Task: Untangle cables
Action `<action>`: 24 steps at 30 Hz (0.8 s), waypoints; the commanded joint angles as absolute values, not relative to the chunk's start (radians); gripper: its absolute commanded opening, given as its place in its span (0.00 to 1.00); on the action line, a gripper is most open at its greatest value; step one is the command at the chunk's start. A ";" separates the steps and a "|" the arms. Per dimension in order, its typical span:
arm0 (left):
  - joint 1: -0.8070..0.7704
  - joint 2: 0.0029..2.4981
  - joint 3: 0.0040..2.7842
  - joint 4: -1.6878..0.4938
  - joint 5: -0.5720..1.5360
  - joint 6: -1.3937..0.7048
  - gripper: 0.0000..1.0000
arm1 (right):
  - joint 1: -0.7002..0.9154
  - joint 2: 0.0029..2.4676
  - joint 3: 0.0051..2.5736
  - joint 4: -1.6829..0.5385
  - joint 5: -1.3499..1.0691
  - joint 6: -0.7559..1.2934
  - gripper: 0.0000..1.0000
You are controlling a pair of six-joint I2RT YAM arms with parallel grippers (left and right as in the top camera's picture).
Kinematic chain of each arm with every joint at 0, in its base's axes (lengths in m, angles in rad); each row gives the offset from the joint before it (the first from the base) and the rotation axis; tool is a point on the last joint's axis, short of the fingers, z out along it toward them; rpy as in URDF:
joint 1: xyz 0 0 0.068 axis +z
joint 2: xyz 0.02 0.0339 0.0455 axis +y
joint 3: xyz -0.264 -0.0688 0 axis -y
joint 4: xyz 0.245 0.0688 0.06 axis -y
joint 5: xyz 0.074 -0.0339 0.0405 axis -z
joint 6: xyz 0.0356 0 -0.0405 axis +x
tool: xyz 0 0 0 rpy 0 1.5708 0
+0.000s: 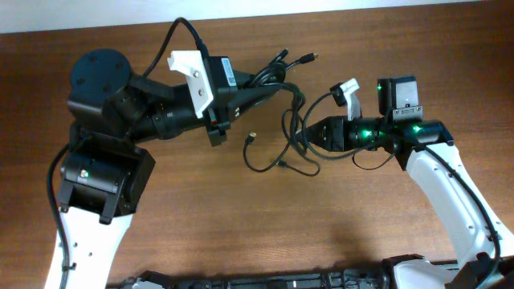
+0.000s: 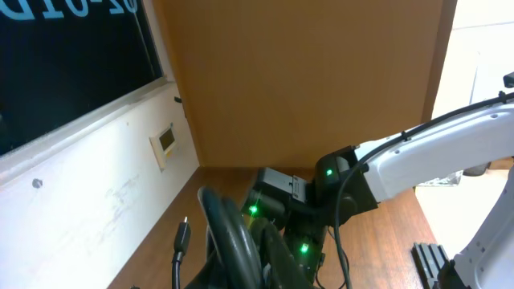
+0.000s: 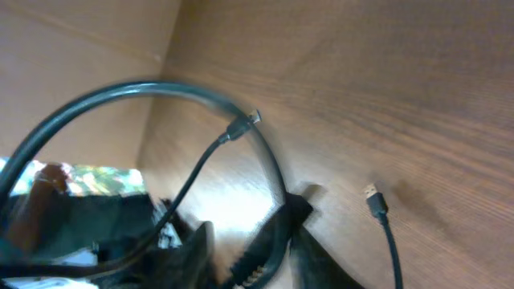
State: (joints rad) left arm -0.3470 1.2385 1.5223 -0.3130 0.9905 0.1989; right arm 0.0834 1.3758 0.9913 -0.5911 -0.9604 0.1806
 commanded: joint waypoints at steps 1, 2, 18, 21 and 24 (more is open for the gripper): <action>-0.352 1.238 1.530 -0.289 1.005 0.215 0.00 | 0.078 1.383 0.999 -0.599 -0.999 0.173 0.28; -0.352 1.238 1.530 -0.279 1.005 0.215 0.00 | 0.078 1.383 0.999 -0.605 -0.998 0.173 0.32; -0.359 1.245 1.530 -0.164 0.999 0.215 0.00 | 0.078 1.401 0.998 -0.608 -0.984 0.173 0.72; -0.360 1.249 1.530 -0.160 0.999 0.215 0.00 | 0.078 1.434 0.998 -0.587 -1.012 0.177 0.72; -0.360 1.255 1.531 -0.160 0.999 0.215 0.00 | 0.089 1.466 0.998 -0.526 -1.105 0.176 0.68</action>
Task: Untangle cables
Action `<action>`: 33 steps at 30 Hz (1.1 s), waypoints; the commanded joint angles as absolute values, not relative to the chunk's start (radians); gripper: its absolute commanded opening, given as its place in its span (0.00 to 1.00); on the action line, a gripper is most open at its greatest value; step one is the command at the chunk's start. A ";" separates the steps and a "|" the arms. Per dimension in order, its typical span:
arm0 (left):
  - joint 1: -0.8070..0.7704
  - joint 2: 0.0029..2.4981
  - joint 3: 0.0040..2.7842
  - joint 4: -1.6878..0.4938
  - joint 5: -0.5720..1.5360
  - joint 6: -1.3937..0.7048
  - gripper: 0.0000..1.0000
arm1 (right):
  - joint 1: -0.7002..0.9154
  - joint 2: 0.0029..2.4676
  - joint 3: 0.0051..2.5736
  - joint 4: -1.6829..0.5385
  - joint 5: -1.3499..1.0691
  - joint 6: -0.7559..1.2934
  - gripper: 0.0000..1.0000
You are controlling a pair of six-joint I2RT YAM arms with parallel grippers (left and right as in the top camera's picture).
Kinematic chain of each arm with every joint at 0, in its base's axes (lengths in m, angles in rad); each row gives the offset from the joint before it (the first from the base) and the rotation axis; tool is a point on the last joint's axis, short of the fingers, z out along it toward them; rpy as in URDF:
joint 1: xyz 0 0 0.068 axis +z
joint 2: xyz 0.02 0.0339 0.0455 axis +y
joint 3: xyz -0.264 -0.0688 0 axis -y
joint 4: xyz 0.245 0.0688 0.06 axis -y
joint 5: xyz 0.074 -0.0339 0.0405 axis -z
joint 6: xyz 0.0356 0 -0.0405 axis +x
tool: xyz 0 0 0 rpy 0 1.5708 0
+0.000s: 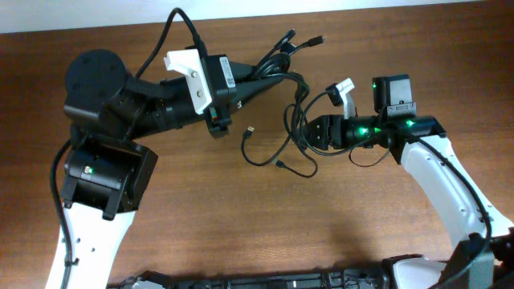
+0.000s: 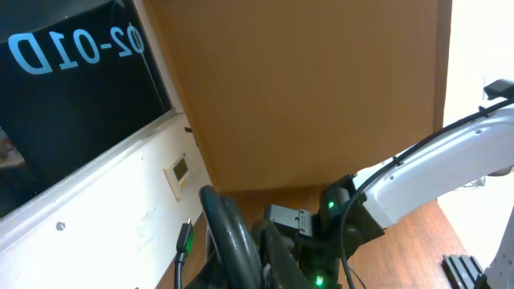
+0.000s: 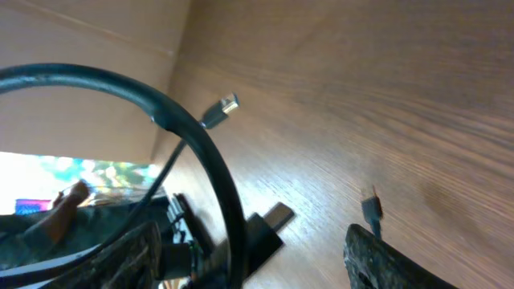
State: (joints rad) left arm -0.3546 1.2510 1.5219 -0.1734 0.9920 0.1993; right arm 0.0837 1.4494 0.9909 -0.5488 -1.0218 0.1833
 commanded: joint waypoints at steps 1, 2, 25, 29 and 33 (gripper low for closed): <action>-0.360 1.258 1.530 -0.160 0.999 0.215 0.00 | 0.099 1.466 0.998 -0.516 -1.109 0.176 0.57; -0.360 1.261 1.531 -0.161 0.999 0.215 0.00 | 0.104 1.466 0.998 -0.509 -1.112 0.176 0.44; -0.359 1.264 1.530 -0.581 0.344 0.184 0.00 | -0.073 1.466 0.999 -0.339 -1.552 0.173 0.04; -0.359 1.264 1.530 -0.606 0.291 0.184 0.00 | -0.073 1.466 0.999 -0.340 -1.552 0.173 0.04; -0.359 1.264 1.530 -0.600 0.290 0.184 0.00 | -0.072 1.466 0.999 -0.340 -1.552 0.173 0.09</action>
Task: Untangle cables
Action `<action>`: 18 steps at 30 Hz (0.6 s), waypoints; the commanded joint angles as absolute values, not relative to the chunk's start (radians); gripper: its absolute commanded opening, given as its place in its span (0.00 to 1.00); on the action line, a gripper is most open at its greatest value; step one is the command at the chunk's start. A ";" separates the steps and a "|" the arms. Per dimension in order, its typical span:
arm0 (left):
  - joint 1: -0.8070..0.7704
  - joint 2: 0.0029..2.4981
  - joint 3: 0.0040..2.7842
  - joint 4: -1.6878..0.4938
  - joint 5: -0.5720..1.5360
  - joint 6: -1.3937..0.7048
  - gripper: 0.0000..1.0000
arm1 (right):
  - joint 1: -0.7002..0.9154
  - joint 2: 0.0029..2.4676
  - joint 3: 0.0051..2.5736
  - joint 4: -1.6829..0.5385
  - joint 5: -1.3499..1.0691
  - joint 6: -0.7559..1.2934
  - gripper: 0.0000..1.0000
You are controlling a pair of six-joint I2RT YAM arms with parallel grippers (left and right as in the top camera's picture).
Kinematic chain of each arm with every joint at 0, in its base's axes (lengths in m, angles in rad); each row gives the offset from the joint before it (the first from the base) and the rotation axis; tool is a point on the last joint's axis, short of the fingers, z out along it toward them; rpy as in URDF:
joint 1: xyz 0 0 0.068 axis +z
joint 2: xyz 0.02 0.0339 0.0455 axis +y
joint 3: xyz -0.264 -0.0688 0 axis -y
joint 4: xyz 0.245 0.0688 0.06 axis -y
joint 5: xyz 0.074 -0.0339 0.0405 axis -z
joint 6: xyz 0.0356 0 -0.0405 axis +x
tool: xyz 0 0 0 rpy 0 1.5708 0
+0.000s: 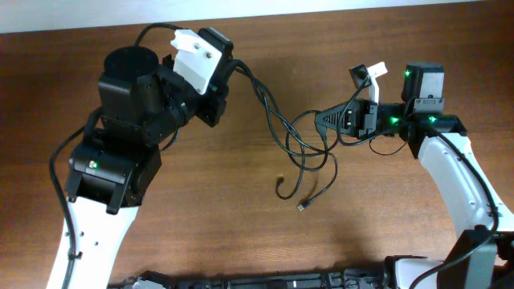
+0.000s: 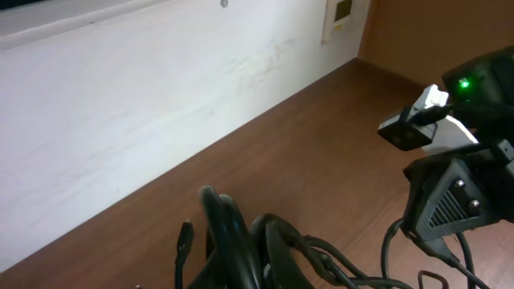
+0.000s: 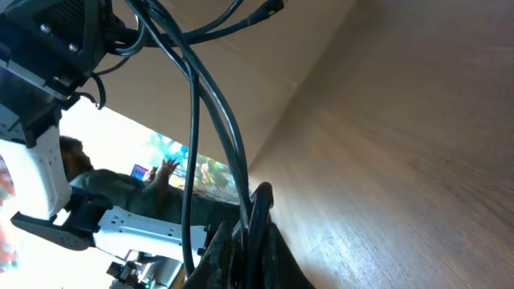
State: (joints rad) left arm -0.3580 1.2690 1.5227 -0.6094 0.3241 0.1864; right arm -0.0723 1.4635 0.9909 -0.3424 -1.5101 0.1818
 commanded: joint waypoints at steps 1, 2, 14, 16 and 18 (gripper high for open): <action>-0.359 1.264 1.530 -0.599 0.290 0.184 0.00 | -0.072 1.466 0.999 -0.340 -1.552 0.173 0.10; -0.359 1.264 1.530 -0.592 0.272 0.184 0.00 | -0.072 1.466 0.999 -0.340 -1.552 0.173 0.14; -0.359 1.264 1.530 -0.569 0.247 0.109 0.00 | -0.072 1.466 0.999 -0.340 -1.533 0.173 0.54; -0.360 1.264 1.530 -0.570 0.250 0.002 0.00 | -0.064 1.459 0.999 -0.373 -1.396 0.221 0.72; -0.360 1.264 1.530 -0.570 0.323 -0.076 0.00 | -0.027 1.432 0.999 -0.411 -1.122 0.295 0.79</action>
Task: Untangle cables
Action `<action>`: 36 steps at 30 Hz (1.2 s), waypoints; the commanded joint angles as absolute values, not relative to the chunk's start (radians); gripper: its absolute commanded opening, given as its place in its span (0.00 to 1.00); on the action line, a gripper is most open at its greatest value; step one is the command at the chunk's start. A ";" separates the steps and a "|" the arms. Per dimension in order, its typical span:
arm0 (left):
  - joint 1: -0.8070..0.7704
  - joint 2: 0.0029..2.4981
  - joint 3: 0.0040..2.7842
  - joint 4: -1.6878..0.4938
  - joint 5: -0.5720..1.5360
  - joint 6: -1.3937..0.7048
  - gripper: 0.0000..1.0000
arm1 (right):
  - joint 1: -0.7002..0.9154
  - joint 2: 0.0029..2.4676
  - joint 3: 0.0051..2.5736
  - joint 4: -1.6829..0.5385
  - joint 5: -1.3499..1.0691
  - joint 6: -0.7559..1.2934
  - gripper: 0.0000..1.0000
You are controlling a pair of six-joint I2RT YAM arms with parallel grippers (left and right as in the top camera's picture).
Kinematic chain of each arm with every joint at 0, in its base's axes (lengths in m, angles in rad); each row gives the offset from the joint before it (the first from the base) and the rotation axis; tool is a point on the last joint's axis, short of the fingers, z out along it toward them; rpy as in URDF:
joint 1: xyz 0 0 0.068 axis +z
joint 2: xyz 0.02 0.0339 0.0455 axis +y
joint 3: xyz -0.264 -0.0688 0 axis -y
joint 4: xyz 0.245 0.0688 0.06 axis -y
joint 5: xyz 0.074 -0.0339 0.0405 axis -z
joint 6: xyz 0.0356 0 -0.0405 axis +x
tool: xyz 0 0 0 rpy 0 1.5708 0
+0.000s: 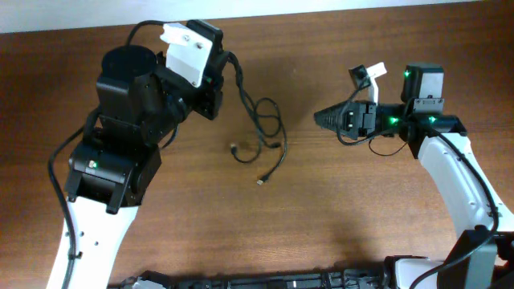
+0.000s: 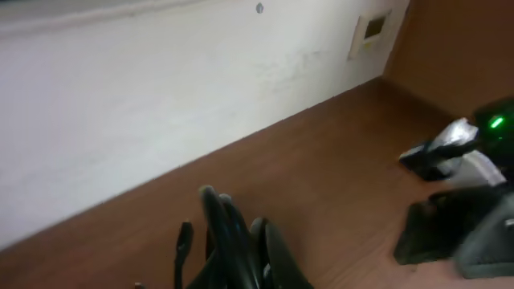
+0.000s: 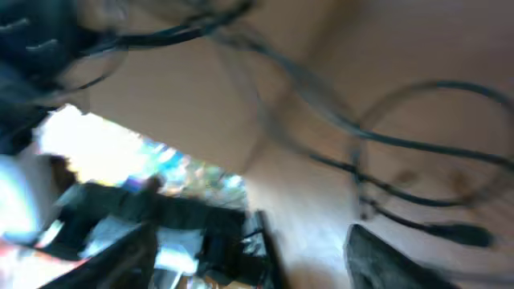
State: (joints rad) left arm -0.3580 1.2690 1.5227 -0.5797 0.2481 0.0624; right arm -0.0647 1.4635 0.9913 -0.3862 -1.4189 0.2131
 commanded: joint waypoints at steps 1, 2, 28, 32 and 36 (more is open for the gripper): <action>-0.360 1.264 1.530 -0.570 0.351 -0.085 0.00 | -0.006 1.416 0.999 -0.412 -1.032 0.316 0.79; -0.360 1.264 1.530 -0.569 0.393 -0.087 0.00 | 0.018 1.397 0.999 -0.412 -0.945 0.322 0.80; -0.360 1.232 1.531 -0.253 0.920 0.012 0.00 | 0.105 1.342 0.999 -0.614 -0.703 0.050 0.99; -0.360 1.232 1.531 -0.236 0.870 0.005 0.00 | 0.105 1.355 0.998 -0.614 -0.694 0.003 0.99; -0.360 1.230 1.531 -0.216 0.879 -0.076 0.00 | 0.104 1.410 0.998 -0.647 -0.326 0.064 0.99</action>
State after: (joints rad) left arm -0.3580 1.2564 1.5219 -0.2436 0.8852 -0.0227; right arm 0.1020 1.3689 0.9913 -0.6182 -0.6144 0.0223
